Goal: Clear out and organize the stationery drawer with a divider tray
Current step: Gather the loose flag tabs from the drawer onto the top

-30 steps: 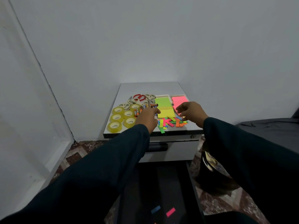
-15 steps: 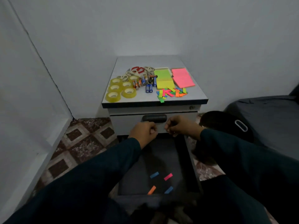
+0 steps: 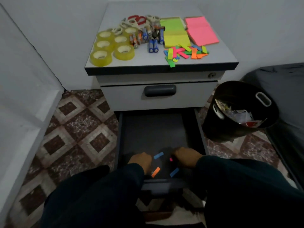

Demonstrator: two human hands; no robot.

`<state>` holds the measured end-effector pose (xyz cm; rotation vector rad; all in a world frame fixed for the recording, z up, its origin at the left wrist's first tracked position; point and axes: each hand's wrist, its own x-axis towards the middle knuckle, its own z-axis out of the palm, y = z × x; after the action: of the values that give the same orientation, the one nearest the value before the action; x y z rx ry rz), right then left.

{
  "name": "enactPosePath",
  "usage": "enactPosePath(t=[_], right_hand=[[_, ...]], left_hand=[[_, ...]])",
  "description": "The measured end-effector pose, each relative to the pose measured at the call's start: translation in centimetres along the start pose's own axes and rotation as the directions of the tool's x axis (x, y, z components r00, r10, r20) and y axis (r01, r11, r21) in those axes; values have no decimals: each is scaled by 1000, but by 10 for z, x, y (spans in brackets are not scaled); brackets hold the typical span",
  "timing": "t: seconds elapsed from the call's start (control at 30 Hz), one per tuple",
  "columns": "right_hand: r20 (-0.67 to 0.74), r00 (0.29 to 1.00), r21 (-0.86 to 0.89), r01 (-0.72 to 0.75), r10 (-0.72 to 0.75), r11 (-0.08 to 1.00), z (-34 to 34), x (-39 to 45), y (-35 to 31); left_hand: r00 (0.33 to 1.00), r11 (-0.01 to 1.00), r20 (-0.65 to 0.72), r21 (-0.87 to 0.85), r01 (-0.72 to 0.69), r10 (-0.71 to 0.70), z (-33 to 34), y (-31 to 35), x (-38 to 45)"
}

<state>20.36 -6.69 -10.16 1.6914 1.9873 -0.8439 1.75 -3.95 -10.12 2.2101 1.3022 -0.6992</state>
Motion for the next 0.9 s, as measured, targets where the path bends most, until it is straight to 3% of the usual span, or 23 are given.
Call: enactPosePath(t=[0.2,0.43,0.7,0.9], right_hand=[[-41,999,-122,-24,19,992,14,22,5],[-121,991,-48,-71,64,996,32,31,3],[-81,990,13,-114,115,993,37,38,6],[-23,995,33,-97,98,995,36,37,9]], left_hand=[[1000,999,17,45,-15,15,24,9,19],[998,998,-18,-19,-66,66,31,7,32],[994,995,-47,2,-103,103,38,7,35],[998,989,-62,-139,-42,34,39,8,36]])
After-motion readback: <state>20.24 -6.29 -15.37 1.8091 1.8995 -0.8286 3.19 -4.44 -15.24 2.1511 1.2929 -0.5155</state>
